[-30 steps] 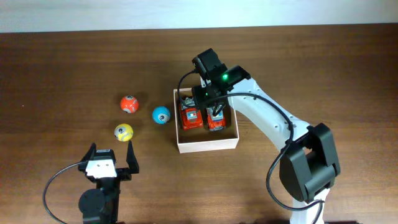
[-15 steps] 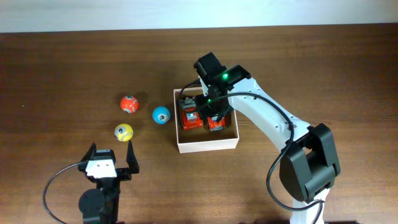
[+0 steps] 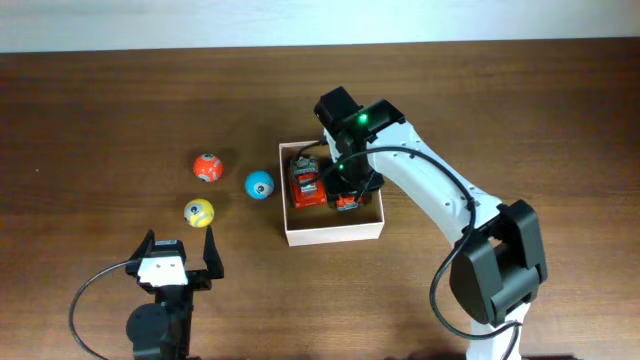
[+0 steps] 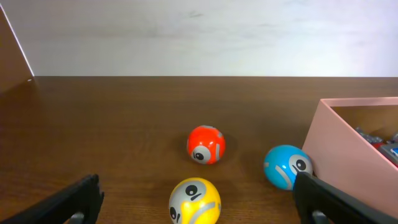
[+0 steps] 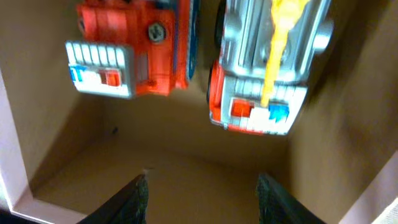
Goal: Pack container
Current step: 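Push the two trucks toward the box's left side with right gripper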
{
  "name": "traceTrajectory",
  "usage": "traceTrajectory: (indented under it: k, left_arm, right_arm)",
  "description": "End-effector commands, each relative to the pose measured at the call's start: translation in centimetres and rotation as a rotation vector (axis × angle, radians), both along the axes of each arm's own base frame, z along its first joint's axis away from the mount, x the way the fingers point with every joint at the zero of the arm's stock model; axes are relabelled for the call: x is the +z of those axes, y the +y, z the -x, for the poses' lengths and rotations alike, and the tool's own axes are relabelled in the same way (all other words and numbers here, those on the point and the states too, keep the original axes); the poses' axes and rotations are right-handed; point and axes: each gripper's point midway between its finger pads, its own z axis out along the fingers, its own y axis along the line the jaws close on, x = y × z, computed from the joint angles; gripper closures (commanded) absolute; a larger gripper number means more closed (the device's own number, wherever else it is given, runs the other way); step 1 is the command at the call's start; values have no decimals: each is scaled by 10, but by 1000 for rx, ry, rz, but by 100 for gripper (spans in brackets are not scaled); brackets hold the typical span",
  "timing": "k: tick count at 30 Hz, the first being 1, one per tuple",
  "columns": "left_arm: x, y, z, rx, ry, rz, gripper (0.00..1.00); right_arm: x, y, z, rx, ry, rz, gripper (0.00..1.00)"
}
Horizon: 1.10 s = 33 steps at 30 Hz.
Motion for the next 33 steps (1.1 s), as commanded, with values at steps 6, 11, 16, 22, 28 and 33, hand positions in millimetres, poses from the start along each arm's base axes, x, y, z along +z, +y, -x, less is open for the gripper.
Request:
traceTrajectory:
  k: [6, 11, 16, 22, 28, 33]
  left_arm:
    - [-2, 0, 0, -2, 5, -19, 1]
    - [-2, 0, 0, -2, 6, -19, 1]
    - [-2, 0, 0, -2, 5, -19, 1]
    - [-2, 0, 0, -2, 5, -19, 1]
    - [-2, 0, 0, -2, 6, -19, 1]
    - [-2, 0, 0, -2, 6, -19, 1]
  right_arm:
    - [14, 26, 14, 75, -31, -26, 49]
    - [4, 36, 17, 56, -48, 22, 49]
    - [-4, 29, 13, -47, -55, 80, 50]
    - [-19, 23, 12, -99, -40, 131, 50]
    - [-32, 14, 13, -110, -39, 169, 50]
    - [-38, 16, 9, -116, -59, 164, 50]
